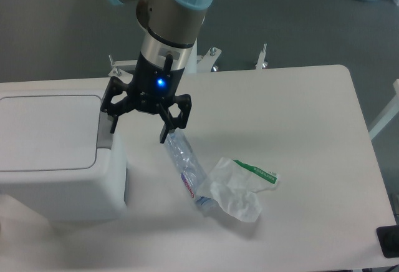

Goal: Open the trash can
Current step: 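Lower the gripper onto the lid edge and hook under it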

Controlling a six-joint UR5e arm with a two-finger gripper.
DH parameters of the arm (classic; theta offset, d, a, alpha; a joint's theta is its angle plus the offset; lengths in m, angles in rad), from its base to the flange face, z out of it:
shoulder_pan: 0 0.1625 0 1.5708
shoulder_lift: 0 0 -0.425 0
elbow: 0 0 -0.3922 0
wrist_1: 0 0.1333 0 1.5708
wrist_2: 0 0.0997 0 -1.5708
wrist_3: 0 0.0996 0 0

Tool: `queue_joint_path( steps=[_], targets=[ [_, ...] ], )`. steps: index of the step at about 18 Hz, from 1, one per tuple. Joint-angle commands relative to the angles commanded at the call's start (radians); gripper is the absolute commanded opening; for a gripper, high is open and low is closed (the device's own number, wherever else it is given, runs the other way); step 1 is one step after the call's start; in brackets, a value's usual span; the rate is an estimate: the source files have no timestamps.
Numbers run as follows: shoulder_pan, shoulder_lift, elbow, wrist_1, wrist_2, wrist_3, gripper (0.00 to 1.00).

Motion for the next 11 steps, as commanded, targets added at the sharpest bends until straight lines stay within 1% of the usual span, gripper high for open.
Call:
queue_joint_path(
  steps=[11],
  targets=[
    [-0.008,-0.005,-0.009,0.006,0.002,0.0,1.0]
  ],
)
